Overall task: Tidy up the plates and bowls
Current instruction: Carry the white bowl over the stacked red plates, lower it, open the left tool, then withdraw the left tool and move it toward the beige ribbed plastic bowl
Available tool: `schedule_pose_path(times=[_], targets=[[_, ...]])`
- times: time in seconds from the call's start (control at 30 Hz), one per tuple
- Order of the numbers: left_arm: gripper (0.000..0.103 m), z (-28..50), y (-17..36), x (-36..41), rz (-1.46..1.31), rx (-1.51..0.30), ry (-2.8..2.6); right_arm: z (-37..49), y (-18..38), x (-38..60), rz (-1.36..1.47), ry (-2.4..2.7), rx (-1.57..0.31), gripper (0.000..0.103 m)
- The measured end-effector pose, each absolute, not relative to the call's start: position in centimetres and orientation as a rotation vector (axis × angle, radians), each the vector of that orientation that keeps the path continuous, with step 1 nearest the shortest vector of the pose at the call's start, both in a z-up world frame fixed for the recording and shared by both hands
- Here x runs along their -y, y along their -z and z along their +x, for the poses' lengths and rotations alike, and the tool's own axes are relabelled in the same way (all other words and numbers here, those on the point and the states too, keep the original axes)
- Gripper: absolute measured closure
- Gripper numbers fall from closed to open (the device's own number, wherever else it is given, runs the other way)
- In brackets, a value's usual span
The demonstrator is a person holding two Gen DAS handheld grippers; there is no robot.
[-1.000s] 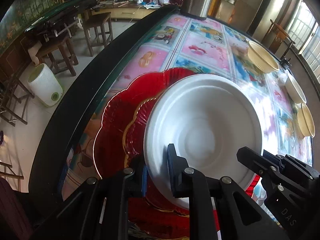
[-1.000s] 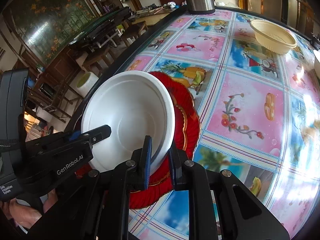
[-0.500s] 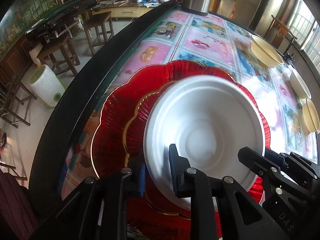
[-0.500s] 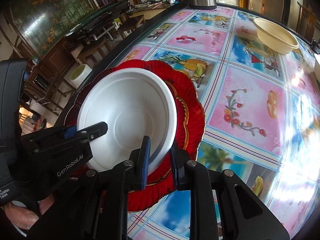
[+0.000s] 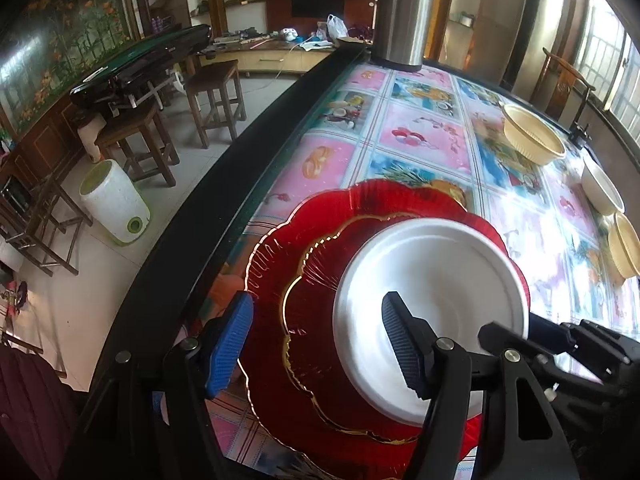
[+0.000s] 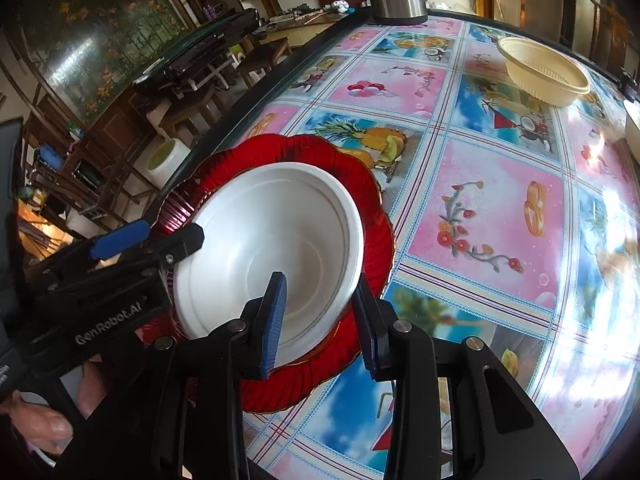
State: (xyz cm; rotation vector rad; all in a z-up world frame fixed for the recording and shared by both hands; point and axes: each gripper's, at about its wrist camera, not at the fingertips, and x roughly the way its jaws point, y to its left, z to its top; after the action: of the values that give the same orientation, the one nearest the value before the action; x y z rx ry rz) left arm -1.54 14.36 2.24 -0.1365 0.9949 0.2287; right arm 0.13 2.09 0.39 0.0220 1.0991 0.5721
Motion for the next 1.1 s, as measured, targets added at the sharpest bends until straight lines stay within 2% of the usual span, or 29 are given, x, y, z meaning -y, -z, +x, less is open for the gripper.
schedule_pose_path(times=[0.4,0.67,0.8,1.1], targets=[[0.036,-0.8,-3.4,-13.5,-0.135,-0.959,-0.210,-0.1,-2.3,0.2,0.016,-0.538,-1.045,0.070],[0.036,-0.2,-4.7,-10.6,-0.102,-0.915,-0.183,-0.5,-4.5,2.9,0.034,-0.471,-0.939,0.070],[0.034,0.6,-5.2,-8.5,-0.081,-0.909,-0.155,0.1,-4.2,5.0,0.073,-0.441,-0.947,0.062],[0.034,4.8,-6.6,-3.3,-0.083,-0.921,-0.066,3.6,-3.0,12.3,0.201,-0.318,-0.974,0.062]])
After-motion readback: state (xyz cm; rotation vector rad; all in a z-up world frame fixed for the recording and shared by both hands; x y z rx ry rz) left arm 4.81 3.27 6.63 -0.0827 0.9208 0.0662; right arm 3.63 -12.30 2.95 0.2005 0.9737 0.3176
